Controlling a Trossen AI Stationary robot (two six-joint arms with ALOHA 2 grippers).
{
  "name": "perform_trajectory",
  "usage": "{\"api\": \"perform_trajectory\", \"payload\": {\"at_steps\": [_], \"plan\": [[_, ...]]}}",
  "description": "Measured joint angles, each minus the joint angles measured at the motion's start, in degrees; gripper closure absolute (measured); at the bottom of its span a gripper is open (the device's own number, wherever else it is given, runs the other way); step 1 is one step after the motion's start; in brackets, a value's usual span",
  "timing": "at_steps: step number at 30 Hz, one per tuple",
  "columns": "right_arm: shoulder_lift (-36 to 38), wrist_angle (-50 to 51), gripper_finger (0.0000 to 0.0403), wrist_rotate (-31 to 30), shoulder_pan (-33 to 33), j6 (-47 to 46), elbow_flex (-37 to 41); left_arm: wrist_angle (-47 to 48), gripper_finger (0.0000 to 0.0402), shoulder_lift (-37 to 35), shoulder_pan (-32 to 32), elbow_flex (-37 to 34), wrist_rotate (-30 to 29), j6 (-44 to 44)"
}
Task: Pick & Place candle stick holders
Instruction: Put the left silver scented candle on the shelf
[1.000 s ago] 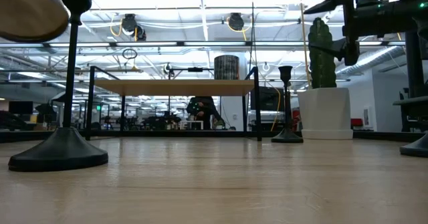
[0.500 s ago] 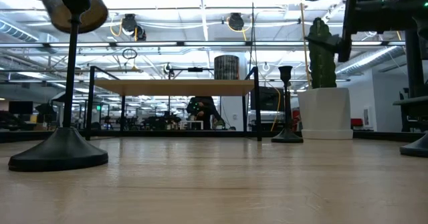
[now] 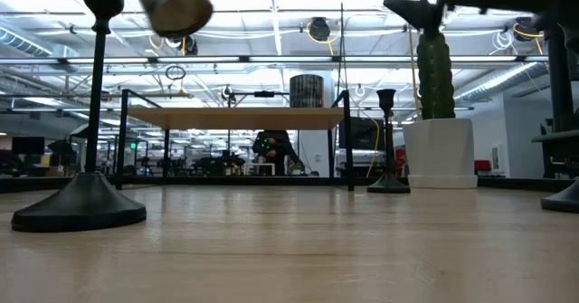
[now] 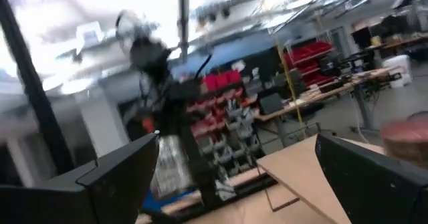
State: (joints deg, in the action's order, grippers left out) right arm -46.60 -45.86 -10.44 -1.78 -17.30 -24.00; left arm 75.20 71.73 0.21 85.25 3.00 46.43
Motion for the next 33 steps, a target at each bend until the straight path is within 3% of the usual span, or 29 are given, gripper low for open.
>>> {"api": "perform_trajectory", "payload": {"at_steps": [8,18,33], "plan": [[-10.0,14.5,0.0009,5.4,0.0,10.4,-13.2,0.0,0.0401,5.6,3.9,8.2,0.0,-4.0],[-20.4,16.5,0.0009,10.6,0.0,16.5,-21.7,-0.9,0.0402,10.6,7.5,11.2,1.5,-7.8],[-33.6,35.0,0.0009,8.7,0.2,21.7,-39.4,-5.9,0.0402,13.8,10.2,11.2,2.1,-10.8]]}}
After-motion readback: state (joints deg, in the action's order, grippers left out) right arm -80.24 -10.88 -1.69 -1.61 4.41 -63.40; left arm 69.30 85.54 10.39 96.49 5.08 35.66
